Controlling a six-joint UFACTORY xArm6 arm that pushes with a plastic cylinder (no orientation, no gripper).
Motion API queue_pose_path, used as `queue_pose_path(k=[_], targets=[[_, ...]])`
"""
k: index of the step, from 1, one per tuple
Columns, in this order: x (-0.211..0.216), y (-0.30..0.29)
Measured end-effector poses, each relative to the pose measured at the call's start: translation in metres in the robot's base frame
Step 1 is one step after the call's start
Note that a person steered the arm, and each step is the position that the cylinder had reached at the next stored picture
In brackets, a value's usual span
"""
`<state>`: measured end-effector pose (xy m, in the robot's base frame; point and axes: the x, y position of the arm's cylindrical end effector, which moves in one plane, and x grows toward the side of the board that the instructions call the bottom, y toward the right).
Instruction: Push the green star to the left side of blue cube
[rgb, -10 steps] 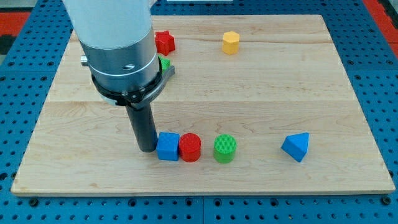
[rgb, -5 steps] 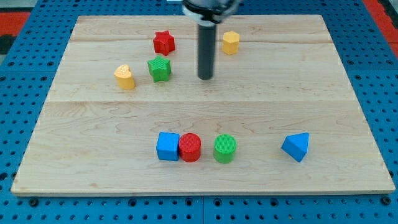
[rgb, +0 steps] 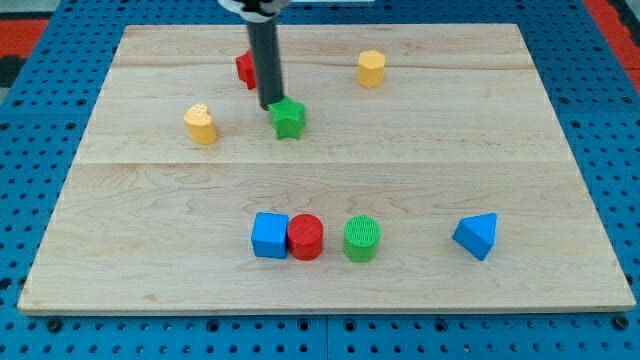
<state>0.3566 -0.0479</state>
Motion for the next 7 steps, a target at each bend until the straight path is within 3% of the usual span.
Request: queue_pose_path(k=[1, 3, 4, 7], targets=[[0.038, 0.007], [0.018, 0.059], [0.064, 0.041], [0.109, -0.098]])
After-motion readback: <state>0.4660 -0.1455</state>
